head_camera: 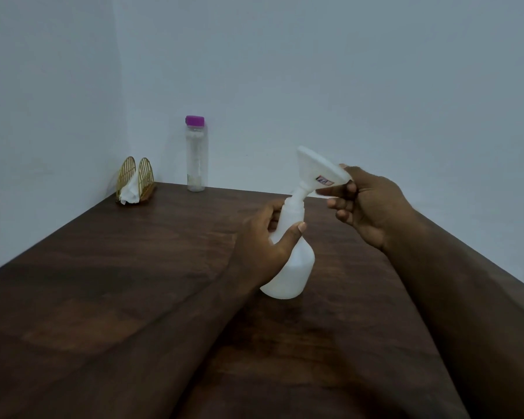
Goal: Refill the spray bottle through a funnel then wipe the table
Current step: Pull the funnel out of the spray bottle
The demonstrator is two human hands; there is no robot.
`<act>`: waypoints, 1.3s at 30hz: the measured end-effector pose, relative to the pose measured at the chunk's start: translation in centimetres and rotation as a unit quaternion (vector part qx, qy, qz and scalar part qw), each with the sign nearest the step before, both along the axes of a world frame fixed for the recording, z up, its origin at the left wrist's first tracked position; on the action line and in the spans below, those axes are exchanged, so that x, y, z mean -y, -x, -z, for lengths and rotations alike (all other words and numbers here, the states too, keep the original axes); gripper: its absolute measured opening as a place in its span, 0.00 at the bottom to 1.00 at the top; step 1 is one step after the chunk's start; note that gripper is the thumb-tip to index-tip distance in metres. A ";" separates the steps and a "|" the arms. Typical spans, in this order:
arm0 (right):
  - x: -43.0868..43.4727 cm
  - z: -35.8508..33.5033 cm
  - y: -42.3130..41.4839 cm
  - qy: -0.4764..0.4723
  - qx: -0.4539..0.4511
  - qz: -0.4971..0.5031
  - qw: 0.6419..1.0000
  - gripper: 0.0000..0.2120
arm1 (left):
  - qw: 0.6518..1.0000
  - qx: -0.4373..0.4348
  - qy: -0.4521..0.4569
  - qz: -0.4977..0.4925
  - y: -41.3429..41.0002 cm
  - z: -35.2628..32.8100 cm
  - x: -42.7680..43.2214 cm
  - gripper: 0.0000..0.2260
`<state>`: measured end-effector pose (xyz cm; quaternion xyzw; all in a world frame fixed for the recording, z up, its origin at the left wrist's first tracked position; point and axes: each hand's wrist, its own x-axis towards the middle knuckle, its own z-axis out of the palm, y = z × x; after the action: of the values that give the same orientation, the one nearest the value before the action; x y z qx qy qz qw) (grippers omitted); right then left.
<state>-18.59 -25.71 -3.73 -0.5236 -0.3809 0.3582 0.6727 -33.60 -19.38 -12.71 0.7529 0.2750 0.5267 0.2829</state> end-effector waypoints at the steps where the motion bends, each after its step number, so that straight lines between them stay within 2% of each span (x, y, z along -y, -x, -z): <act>1: 0.0 0.1 0.0 0.006 0.005 -0.002 1.000 0.14 | 1.000 0.000 -0.001 0.001 0.0 0.0 0.0 0.19; 11: 0.2 0.4 0.8 0.006 -0.037 0.023 0.999 0.22 | 1.000 0.002 -0.001 -0.004 -0.1 0.1 0.0 0.20; 15: 0.3 0.4 0.7 0.005 -0.035 0.033 0.999 0.20 | 1.000 -0.003 0.000 -0.004 0.0 0.0 0.0 0.20; 18: 0.3 0.5 0.9 0.004 -0.029 0.036 0.999 0.22 | 1.000 -0.003 0.002 -0.006 0.0 0.0 0.0 0.20; 27: 0.5 0.4 1.1 0.004 -0.017 0.034 0.999 0.14 | 1.000 -0.007 -0.007 -0.008 0.2 0.0 0.1 0.19; 32: 0.6 0.0 0.7 -0.027 -0.044 0.040 0.998 0.18 | 1.000 -0.008 -0.005 -0.005 0.1 0.0 0.1 0.20; 35: 0.6 0.3 0.8 -0.004 -0.009 0.032 0.999 0.13 | 1.000 -0.006 -0.005 -0.004 0.1 0.0 0.1 0.20; 39: 0.8 -0.3 0.6 -0.048 -0.066 0.044 0.996 0.19 | 1.000 -0.007 -0.003 -0.003 0.1 0.0 0.1 0.20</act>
<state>-19.22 -26.55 -3.42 -0.4823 -0.3293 0.3432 0.7356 -33.72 -19.48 -12.68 0.7569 0.2771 0.5230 0.2771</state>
